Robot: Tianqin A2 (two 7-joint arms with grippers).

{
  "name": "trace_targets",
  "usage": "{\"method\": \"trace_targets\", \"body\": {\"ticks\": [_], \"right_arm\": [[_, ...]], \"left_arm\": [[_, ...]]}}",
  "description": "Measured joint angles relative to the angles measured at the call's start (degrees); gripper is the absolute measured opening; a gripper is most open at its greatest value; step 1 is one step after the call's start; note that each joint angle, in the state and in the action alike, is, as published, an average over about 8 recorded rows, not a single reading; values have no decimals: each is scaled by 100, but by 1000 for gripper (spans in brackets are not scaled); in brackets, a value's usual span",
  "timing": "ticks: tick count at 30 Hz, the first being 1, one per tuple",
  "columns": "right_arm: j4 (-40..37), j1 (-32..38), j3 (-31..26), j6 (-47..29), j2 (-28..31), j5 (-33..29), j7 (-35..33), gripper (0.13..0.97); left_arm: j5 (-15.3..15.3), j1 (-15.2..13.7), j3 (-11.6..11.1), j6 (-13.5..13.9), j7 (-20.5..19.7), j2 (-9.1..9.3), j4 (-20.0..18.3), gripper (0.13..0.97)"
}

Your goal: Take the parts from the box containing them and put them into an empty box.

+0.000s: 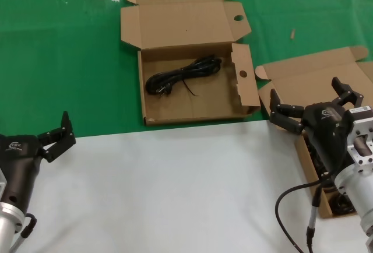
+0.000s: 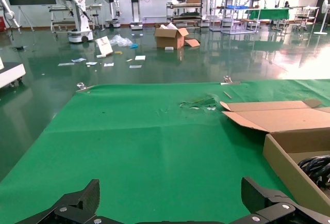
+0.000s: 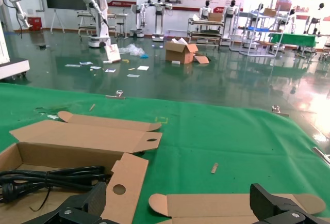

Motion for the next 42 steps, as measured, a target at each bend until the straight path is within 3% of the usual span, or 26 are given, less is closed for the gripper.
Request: {"method": "trace_targets", "body": {"ticks": [42], "right_arm": [[0,0,0,0,0,0,0,966]], "left_arm": [[0,0,0,0,0,0,0,966]]}}
